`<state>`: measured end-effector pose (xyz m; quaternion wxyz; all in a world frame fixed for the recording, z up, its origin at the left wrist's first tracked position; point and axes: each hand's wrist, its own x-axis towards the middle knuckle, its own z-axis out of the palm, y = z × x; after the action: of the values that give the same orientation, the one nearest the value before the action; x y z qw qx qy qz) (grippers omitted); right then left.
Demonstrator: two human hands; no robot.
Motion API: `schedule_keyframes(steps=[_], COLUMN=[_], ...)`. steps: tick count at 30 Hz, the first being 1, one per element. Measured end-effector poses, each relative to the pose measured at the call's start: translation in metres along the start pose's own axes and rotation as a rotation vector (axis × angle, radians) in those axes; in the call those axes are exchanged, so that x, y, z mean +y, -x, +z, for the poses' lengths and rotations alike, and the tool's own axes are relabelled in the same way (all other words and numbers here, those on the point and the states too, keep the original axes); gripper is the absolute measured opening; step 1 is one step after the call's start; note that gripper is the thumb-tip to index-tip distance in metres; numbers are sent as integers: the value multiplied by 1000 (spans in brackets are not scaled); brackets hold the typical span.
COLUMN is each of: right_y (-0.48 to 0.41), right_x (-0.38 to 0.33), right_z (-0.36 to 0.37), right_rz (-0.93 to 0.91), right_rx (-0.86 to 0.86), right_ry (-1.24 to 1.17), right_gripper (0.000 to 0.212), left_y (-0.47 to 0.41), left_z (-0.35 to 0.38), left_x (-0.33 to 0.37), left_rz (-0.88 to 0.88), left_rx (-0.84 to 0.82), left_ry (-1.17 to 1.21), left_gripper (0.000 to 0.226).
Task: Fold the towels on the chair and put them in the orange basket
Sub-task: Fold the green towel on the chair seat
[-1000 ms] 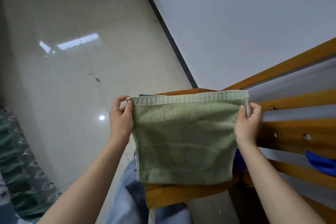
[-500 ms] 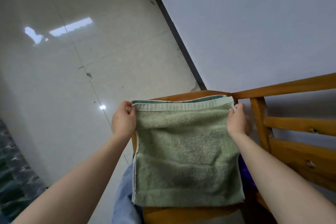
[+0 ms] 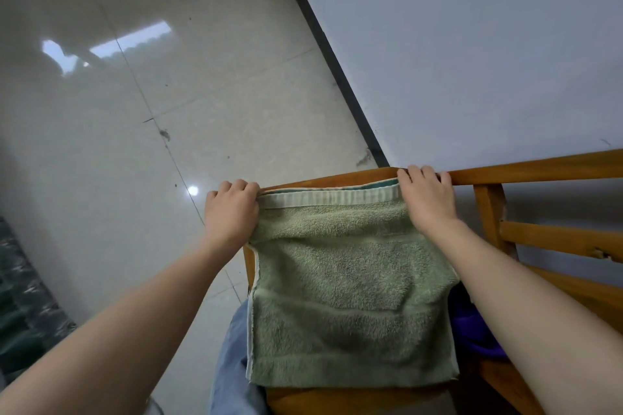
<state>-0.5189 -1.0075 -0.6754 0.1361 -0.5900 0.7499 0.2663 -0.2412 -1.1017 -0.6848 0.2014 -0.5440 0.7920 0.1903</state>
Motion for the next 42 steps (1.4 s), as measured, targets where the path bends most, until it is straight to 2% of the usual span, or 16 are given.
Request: schedule_keyframes(steps=[4,8,10,13,16,18,19,22,23,25,27,30,35,37,39,42], right_y=[11,35,54,92,131,156,171,218,231,254,263,268,260,259,261,266], right_x=[8,20,25,34,47,55,60,76,82,92,97,94,90,88,89,89], right_z=[-7,-24,-40,-76,-115,-148,-167,-225,-242,-278,-304,-327,-335,-337,-334,-307], right_rz=[-4,-22,-47,43,148,181,160,10,-23,-72,-86,-103,-28,-10,4,78], right_rx=[-30,-22,-40,-90,-32,0,-10,-77,-83,-35,25,109,266,334,383,350], right_ry=[45,-5,-134,-397,-697,-828,-856,-871,-888,-970,-1051,-1084,-1116,-1160,-1265,-1527], right_gripper=[24,24,24,17,29,23,11,25,24,16,9,16,18,21,29,62], left_y=[7,26,44,83,127,155,169,207,216,241,252,254,243,237,233,237], left_z=[-7,-26,-44,-77,-114,-142,-158,-206,-220,-255,-283,-314,-333,-332,-329,-308], left_x=[-5,-9,-13,-27,-41,-47,-51,-66,-72,-80,-85,-88,-82,-77,-70,-59], left_rz=[62,137,181,295,448,532,556,575,580,629,649,667,682,625,484,326], left_rx=[50,142,180,233,237,252,269,302,316,393,498,640,769,753,649,451], left_ry=[-1,84,128,213,254,270,292,416,453,489,466,361,364,504,791,1245], left_gripper=[29,28,24,14,14,17,15,27,32,37,30,22,35,26,16,19])
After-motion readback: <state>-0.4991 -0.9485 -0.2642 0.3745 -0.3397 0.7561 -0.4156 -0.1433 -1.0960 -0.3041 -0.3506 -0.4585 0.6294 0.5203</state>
